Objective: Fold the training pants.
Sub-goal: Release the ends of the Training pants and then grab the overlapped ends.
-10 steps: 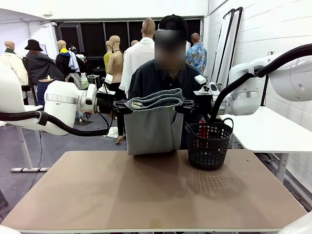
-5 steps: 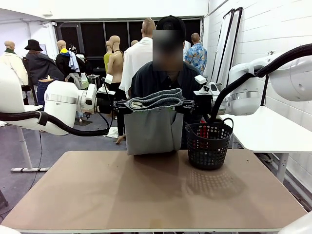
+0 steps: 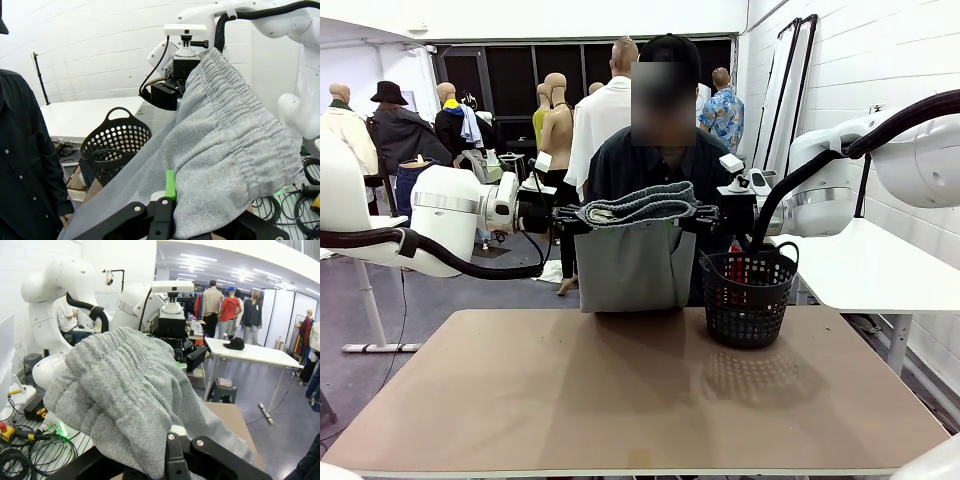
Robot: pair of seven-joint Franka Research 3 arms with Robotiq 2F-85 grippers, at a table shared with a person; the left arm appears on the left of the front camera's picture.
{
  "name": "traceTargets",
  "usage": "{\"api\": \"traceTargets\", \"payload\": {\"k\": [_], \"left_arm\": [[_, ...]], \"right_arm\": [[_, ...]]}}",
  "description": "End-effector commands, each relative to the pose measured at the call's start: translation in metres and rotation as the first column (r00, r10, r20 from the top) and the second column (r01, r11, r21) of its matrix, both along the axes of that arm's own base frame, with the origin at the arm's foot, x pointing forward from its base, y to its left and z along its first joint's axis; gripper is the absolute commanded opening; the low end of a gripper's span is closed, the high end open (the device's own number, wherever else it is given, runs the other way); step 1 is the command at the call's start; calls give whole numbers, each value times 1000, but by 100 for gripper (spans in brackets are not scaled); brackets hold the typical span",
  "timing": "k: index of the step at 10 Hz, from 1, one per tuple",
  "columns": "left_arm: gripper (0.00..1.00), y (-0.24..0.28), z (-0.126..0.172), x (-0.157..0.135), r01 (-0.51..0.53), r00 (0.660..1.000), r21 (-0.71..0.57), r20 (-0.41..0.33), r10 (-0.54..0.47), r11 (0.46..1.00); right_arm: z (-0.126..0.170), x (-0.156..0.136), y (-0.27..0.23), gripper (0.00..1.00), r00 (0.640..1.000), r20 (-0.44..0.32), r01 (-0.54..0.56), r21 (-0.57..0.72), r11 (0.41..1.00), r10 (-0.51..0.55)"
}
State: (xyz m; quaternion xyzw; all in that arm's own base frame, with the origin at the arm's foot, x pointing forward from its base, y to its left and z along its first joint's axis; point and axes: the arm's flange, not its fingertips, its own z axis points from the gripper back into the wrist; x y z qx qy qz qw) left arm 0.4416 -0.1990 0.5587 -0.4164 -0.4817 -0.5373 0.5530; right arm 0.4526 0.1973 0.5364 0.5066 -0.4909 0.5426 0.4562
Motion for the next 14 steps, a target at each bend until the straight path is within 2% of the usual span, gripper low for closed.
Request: {"api": "traceTargets", "payload": {"k": [1, 14], "left_arm": [[0, 2, 2, -4, -10, 1000, -22, 3, 10, 1000], [0, 2, 2, -4, -10, 1000, -22, 3, 10, 1000]], "right_arm": [[2, -2, 1, 0, 1000, 10, -7, 7, 1000, 7], [2, -2, 1, 0, 1000, 10, -7, 7, 1000, 7]]}}
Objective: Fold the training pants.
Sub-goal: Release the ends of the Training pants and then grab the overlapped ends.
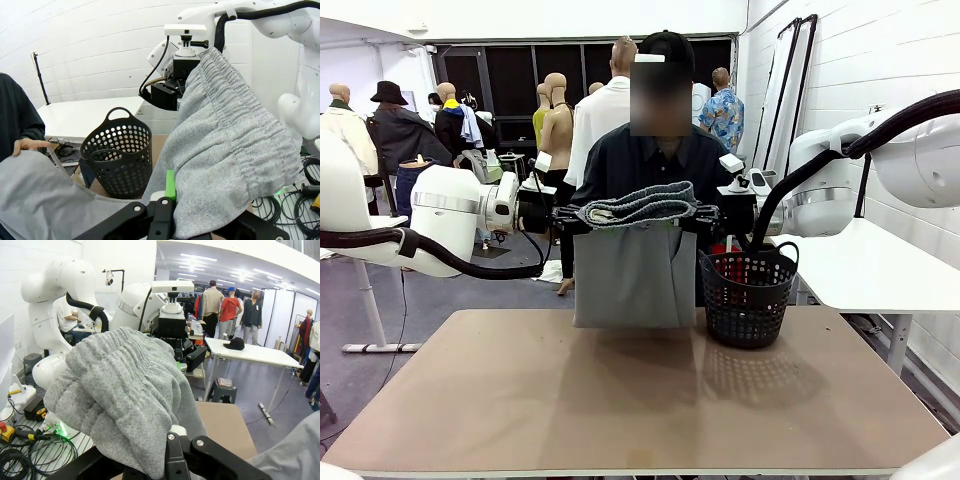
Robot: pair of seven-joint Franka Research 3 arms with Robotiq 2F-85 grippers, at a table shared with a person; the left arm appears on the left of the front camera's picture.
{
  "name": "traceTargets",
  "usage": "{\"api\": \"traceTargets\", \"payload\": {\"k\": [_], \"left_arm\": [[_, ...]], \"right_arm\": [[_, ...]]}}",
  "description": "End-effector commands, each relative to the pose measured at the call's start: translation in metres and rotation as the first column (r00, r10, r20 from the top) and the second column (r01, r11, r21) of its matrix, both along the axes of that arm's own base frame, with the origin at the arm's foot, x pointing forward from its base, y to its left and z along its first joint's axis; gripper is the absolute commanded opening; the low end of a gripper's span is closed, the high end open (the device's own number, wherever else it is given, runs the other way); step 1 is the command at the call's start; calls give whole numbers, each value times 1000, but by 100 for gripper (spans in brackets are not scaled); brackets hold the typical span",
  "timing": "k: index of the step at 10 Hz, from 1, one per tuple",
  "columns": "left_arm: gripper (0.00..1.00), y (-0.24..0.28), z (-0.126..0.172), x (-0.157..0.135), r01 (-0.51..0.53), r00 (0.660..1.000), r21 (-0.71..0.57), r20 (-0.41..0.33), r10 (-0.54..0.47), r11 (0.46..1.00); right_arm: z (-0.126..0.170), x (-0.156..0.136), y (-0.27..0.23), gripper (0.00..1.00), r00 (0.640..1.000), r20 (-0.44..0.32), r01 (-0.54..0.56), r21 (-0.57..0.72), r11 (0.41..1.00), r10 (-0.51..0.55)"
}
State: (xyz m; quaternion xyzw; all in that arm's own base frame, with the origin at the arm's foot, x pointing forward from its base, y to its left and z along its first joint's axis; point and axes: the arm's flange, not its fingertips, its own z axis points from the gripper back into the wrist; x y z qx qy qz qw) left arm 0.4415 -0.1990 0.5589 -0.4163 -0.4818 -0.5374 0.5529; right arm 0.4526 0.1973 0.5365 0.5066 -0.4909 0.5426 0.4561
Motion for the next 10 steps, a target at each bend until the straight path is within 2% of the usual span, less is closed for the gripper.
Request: {"api": "traceTargets", "payload": {"k": [1, 10], "left_arm": [[0, 2, 2, -3, -10, 1000, -22, 3, 10, 1000], [0, 2, 2, -3, -10, 1000, -22, 3, 10, 1000]], "right_arm": [[2, -2, 1, 0, 1000, 10, -7, 6, 1000, 7], [2, -2, 1, 0, 1000, 10, -7, 6, 1000, 7]]}}
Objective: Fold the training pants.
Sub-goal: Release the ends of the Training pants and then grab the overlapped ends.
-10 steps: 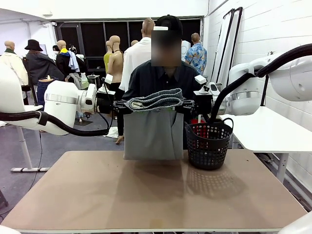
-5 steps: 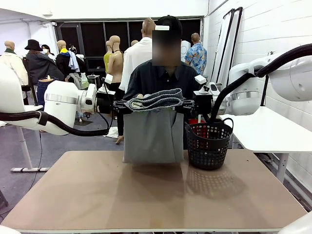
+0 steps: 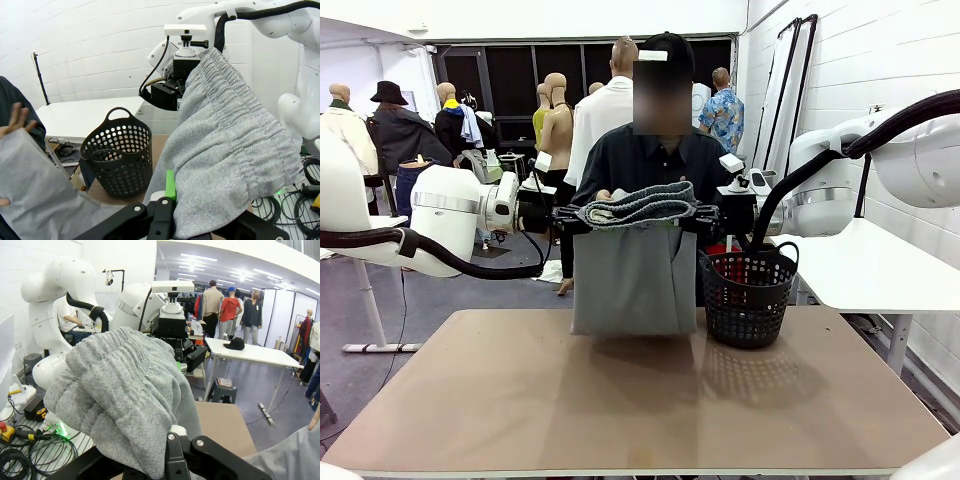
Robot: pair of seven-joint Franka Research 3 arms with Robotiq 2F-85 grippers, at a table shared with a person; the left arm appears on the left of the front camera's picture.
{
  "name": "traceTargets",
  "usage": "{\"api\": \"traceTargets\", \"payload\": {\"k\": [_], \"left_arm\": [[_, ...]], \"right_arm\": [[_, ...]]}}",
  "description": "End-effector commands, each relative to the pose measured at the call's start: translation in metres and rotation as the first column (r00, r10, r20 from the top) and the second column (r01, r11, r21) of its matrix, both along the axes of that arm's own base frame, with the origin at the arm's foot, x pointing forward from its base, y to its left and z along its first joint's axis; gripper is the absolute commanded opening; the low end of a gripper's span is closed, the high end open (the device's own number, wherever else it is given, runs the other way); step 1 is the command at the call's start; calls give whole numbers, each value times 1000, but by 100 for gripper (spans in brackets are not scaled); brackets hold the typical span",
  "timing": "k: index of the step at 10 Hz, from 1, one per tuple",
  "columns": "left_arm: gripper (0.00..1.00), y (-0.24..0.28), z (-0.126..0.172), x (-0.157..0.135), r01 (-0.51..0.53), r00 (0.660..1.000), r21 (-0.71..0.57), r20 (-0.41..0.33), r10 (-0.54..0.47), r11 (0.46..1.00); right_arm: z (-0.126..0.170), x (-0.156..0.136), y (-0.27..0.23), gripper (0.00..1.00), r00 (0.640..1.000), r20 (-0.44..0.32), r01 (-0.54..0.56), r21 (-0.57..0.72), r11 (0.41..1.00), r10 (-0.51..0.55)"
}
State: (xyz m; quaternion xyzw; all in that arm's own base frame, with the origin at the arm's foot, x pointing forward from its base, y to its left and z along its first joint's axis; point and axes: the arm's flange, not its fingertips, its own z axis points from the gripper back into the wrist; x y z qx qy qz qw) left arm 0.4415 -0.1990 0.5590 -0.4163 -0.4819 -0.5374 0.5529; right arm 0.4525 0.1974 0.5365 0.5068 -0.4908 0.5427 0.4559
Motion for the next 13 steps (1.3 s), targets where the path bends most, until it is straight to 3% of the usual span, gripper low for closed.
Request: {"api": "traceTargets", "payload": {"k": [1, 13], "left_arm": [[0, 2, 2, -3, -10, 1000, -22, 2, 10, 1000], [0, 2, 2, -3, -10, 1000, -22, 2, 10, 1000]], "right_arm": [[2, -2, 1, 0, 1000, 10, -7, 6, 1000, 7], [2, -2, 1, 0, 1000, 10, -7, 6, 1000, 7]]}}
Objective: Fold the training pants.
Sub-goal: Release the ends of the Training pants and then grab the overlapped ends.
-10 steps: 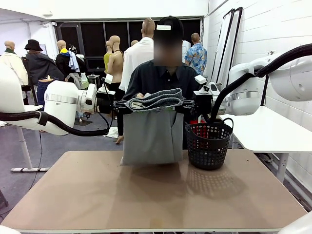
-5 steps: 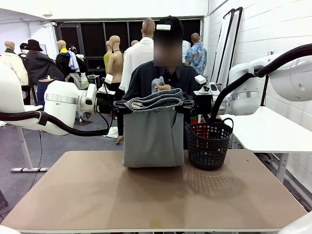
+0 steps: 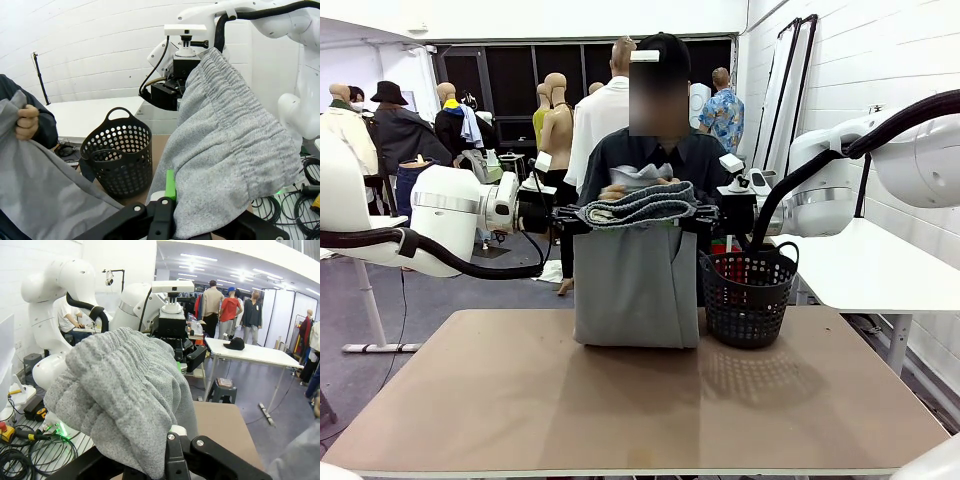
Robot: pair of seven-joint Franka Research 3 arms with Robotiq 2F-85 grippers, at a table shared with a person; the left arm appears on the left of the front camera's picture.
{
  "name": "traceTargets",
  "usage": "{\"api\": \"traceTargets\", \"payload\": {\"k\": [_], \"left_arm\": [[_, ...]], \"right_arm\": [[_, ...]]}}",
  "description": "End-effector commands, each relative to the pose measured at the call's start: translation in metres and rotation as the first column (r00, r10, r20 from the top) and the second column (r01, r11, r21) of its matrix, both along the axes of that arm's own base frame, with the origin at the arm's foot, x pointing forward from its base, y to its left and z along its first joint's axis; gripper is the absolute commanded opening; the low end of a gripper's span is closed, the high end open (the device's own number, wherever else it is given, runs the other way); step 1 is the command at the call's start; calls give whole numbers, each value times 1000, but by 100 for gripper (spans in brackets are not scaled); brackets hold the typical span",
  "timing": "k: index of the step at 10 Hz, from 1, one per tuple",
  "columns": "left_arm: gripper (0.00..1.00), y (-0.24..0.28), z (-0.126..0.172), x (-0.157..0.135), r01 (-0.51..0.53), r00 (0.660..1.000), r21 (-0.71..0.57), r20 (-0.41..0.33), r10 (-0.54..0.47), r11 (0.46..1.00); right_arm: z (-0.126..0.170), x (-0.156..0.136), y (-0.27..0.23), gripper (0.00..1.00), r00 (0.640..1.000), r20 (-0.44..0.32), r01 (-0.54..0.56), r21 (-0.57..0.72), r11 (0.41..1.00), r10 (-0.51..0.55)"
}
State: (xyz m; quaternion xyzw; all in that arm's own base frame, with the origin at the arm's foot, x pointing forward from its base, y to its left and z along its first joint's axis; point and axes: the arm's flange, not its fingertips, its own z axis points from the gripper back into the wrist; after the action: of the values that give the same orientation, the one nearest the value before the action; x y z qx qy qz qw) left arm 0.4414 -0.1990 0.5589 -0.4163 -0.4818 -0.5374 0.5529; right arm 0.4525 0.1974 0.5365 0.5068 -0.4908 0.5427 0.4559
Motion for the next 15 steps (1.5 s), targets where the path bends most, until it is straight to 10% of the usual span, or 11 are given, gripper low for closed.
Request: {"api": "traceTargets", "payload": {"k": [1, 15], "left_arm": [[0, 2, 2, -3, -10, 1000, -22, 2, 10, 1000], [0, 2, 2, -3, -10, 1000, -22, 2, 10, 1000]], "right_arm": [[2, -2, 1, 0, 1000, 10, -7, 6, 1000, 7], [2, -2, 1, 0, 1000, 10, -7, 6, 1000, 7]]}}
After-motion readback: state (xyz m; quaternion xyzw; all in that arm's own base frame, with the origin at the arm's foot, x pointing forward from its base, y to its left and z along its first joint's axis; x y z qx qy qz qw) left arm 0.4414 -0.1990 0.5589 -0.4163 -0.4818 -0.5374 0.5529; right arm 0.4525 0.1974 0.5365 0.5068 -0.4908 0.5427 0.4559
